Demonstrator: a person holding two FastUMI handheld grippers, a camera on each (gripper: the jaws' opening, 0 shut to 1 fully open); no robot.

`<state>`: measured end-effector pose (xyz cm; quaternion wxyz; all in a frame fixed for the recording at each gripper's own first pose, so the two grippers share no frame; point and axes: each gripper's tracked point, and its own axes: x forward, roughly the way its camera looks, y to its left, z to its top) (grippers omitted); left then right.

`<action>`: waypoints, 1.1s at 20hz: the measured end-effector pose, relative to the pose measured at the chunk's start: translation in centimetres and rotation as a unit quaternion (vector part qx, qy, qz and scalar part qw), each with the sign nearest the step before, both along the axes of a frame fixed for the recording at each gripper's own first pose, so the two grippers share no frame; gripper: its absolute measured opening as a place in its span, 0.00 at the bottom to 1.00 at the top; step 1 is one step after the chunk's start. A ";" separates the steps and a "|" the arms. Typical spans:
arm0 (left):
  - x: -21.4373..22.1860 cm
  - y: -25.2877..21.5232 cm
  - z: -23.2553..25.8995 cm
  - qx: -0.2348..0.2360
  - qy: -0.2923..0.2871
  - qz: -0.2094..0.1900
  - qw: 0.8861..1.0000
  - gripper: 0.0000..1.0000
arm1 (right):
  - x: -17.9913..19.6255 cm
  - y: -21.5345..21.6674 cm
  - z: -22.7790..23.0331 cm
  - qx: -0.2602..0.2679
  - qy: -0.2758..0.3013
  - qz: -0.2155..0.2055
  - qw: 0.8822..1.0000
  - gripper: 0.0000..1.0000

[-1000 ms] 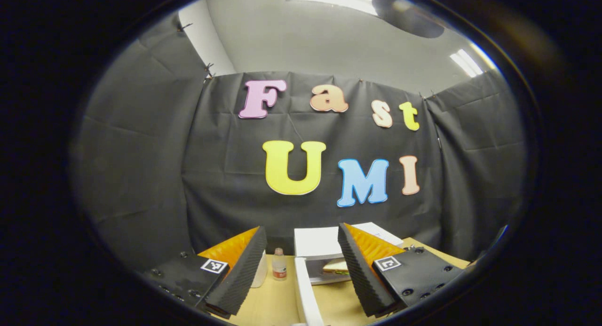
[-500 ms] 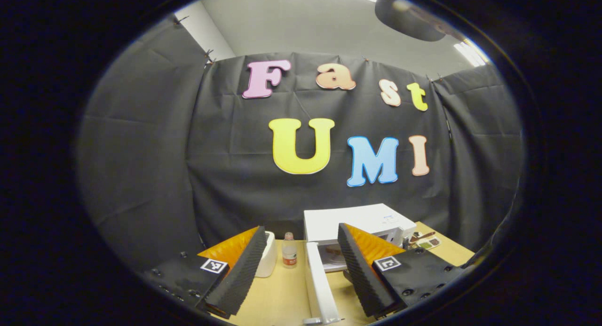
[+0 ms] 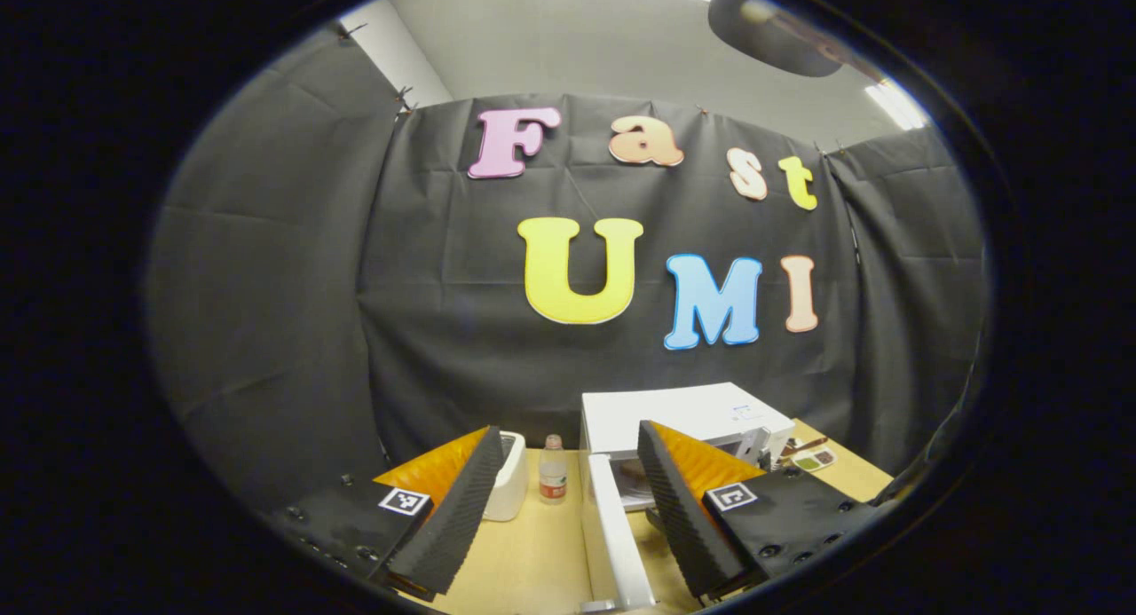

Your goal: Open the microwave oven with the left hand, put the food in, and close the microwave oven.

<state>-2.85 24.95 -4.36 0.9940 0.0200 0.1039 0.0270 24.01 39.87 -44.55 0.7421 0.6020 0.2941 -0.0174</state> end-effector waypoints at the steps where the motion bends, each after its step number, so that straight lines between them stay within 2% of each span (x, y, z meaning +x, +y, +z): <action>1: 0.0 0.1 0.1 0.000 -0.003 -0.003 1.000 0.97 | -0.6 -0.3 0.0 -0.005 0.008 0.003 1.000 0.57; 2: 0.1 0.0 0.2 -0.001 -0.005 -0.006 1.000 0.97 | -1.3 -0.8 0.2 -0.017 0.009 0.005 1.000 0.60; 5: -0.1 -0.4 0.1 0.002 -0.010 -0.021 1.000 0.97 | -3.1 -2.7 2.5 -0.074 -0.019 0.016 0.997 0.60; 7: -0.2 -0.9 0.1 0.002 -0.013 -0.031 0.999 0.98 | -4.8 -3.5 3.7 -0.138 -0.040 0.054 0.988 1.00; 11: -0.5 -2.4 -0.3 -0.012 -0.023 -0.057 0.998 0.97 | -9.5 -6.8 9.6 -0.236 -0.108 0.101 0.960 0.98; 13: -0.6 -3.0 -0.8 -0.019 -0.027 -0.067 0.997 0.97 | -11.9 -9.2 13.1 -0.288 -0.144 0.116 0.940 0.98; 16: -0.9 -3.6 -1.8 -0.032 -0.024 -0.075 0.996 0.98 | -14.3 -13.2 18.9 -0.368 -0.195 0.105 0.903 0.98; 20: -1.0 -4.0 -2.5 -0.038 -0.023 -0.069 0.997 0.98 | -17.9 -17.5 27.8 -0.451 -0.264 0.089 0.848 0.97; 22: -0.9 -4.3 -2.7 -0.033 -0.025 -0.067 0.997 0.97 | -19.7 -19.9 31.7 -0.491 -0.280 0.076 0.821 0.97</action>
